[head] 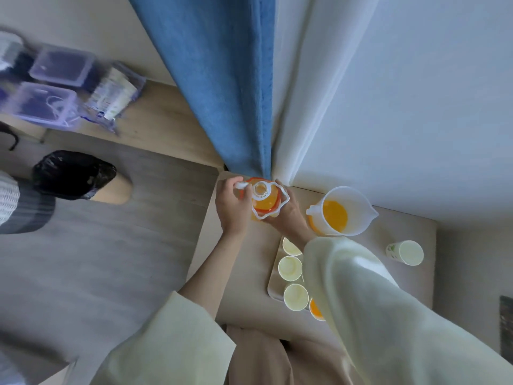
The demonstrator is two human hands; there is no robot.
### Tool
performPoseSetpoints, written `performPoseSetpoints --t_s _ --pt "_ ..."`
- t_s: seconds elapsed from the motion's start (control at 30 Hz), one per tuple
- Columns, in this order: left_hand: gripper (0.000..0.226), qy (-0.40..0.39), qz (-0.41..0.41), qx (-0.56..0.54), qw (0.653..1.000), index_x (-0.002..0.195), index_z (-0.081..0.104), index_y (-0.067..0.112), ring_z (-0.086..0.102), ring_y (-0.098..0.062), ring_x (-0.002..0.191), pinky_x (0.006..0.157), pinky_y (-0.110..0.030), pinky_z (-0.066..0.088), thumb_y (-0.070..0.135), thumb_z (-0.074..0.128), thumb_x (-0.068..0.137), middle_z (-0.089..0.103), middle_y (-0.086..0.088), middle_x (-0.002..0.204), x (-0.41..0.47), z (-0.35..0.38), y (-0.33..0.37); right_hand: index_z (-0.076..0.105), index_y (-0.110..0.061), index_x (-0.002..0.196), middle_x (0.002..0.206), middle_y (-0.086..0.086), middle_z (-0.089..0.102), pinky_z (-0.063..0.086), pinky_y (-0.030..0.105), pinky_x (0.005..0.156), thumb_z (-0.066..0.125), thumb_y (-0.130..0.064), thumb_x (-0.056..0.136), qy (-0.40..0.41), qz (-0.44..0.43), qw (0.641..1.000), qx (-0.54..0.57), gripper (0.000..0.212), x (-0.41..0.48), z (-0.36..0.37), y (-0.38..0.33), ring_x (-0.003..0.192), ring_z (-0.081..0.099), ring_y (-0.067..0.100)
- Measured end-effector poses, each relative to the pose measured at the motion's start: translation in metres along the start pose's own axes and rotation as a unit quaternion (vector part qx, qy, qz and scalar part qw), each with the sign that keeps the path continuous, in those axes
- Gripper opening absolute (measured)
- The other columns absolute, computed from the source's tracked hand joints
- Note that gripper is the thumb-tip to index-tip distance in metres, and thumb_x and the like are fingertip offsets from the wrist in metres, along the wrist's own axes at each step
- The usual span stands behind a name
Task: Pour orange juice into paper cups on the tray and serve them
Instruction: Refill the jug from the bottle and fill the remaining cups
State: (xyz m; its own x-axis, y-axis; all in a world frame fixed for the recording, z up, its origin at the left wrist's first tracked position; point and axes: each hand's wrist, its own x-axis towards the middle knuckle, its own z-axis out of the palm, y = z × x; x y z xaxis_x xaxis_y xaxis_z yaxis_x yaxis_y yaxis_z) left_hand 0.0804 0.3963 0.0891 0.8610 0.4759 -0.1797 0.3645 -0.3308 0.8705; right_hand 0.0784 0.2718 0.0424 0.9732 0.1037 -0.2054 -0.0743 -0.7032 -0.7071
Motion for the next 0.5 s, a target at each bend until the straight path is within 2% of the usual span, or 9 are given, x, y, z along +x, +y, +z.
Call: performPoseSetpoints --t_s 0.07,0.17,0.23,0.3,0.4,0.5 --pt "0.022 0.002 0.027 0.035 0.999 0.106 0.066 0.016 0.059 -0.018 0.101 0.081 -0.022 0.043 0.02 0.066 0.084 0.065 -0.004 0.108 -0.001 0.005 0.011 0.049 -0.01 0.138 0.143 0.013 0.046 0.034 0.041 0.112 0.081 -0.041 0.07 -0.02 -0.022 0.999 -0.024 0.081 0.004 -0.007 -0.004 0.138 0.037 0.029" --pt "0.026 -0.041 0.046 0.056 0.997 0.109 0.066 0.015 0.057 -0.021 0.106 0.087 -0.033 0.048 0.021 0.066 0.084 0.065 -0.002 0.109 -0.003 0.014 0.019 0.052 -0.02 0.133 0.132 0.005 0.054 0.044 0.041 0.103 0.082 -0.03 0.067 -0.046 0.014 0.998 0.034 0.073 0.007 -0.012 -0.007 0.124 0.051 0.023" --pt "0.026 -0.046 0.045 0.068 0.996 0.109 0.067 0.015 0.056 -0.021 0.107 0.087 -0.033 0.047 0.019 0.067 0.084 0.065 -0.001 0.11 -0.004 0.018 0.021 0.055 -0.026 0.126 0.119 0.0 0.06 0.048 0.043 0.094 0.075 -0.032 0.064 -0.05 0.038 0.996 0.056 0.065 0.01 -0.01 -0.005 0.11 0.057 0.021" --pt "0.024 -0.049 0.045 0.089 0.994 0.106 0.067 0.014 0.056 -0.022 0.106 0.086 -0.036 0.048 0.018 0.068 0.082 0.065 -0.001 0.108 -0.005 0.021 0.02 0.054 -0.034 0.121 0.116 -0.005 0.06 0.05 0.043 0.091 0.068 -0.04 0.06 -0.064 0.064 0.993 0.069 0.062 0.013 -0.007 0.0 0.106 0.059 0.019" --pt "0.022 -0.049 0.05 0.105 0.992 0.103 0.065 0.013 0.057 -0.024 0.102 0.085 -0.044 0.049 0.018 0.068 0.081 0.065 -0.002 0.105 -0.009 0.02 0.017 0.048 -0.041 0.123 0.119 -0.009 0.057 0.051 0.043 0.091 0.061 -0.049 0.056 -0.092 0.094 0.988 0.078 0.069 0.017 -0.008 -0.002 0.109 0.057 0.019" --pt "0.027 -0.072 0.066 0.145 0.985 0.108 0.064 0.012 0.056 -0.025 0.104 0.087 -0.043 0.048 0.018 0.067 0.082 0.064 -0.004 0.108 -0.006 0.018 0.023 0.044 -0.038 0.131 0.126 -0.006 0.054 0.047 0.044 0.096 0.068 -0.037 0.067 -0.111 0.111 0.985 0.067 0.068 0.016 -0.012 -0.004 0.116 0.053 0.022"
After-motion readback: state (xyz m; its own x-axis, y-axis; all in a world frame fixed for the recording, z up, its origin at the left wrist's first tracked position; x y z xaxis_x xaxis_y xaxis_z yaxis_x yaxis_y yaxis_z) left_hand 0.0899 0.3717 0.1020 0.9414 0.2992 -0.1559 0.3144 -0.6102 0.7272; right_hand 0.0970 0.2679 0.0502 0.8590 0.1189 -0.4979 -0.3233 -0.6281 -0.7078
